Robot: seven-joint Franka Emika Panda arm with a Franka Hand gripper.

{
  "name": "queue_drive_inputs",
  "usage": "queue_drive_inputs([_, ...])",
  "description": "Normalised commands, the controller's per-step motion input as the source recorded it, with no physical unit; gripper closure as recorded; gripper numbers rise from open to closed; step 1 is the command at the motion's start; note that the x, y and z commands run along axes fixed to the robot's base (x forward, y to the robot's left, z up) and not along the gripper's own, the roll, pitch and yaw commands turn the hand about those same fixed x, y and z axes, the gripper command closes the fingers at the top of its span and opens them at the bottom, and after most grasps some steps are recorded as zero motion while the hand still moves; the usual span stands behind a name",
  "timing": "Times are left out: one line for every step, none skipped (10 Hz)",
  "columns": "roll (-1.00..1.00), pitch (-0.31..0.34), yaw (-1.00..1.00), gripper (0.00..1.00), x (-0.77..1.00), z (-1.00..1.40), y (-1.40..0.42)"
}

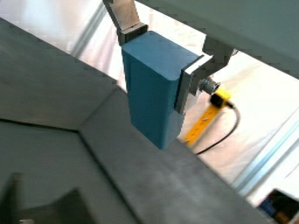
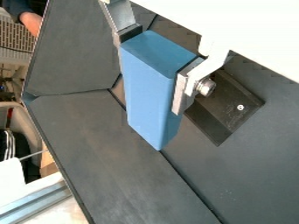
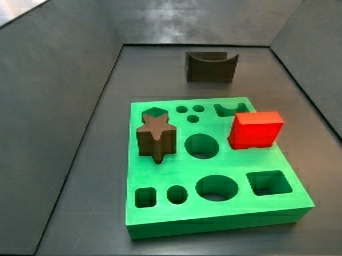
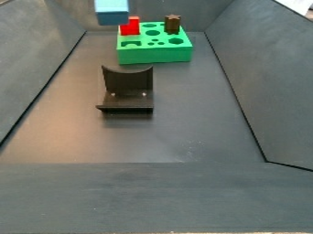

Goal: Pick up the rectangle object. Move up. Place the rectangle object on the fixture. Regrasp the rectangle object. Move to above the board. Insert the rectangle object.
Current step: Move to above the board.

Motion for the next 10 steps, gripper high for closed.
queue_drive_inputs([-1.0, -0.066, -0.17, 1.0, -0.67, 0.39, -1.0])
queue_drive_inputs([-1.0, -0.078, -0.17, 1.0, -0.72, 0.41, -1.0])
queue_drive_inputs([-1.0, -0.078, -0.18, 1.0, -0.73, 0.4, -1.0])
queue_drive_inputs([-1.0, -0.072, -0.19, 1.0, -0.73, 0.4, -1.0])
queue_drive_inputs([-1.0, -0.061, -0.19, 1.0, -0.74, 0.41, -1.0])
queue_drive_inputs([-1.0, -0.044, -0.2, 1.0, -0.76, 0.41, -1.0])
queue_drive_inputs([-1.0, -0.037, -0.2, 1.0, -0.79, 0.41, -1.0])
queue_drive_inputs([-1.0, -0.032, -0.2, 1.0, -0.66, 0.33, -0.79])
queue_drive_inputs([-1.0, -0.019, -0.2, 1.0, -0.38, 0.17, -0.41])
queue_drive_inputs([-1.0, -0.006, -0.19, 1.0, -0.23, 0.09, -0.22])
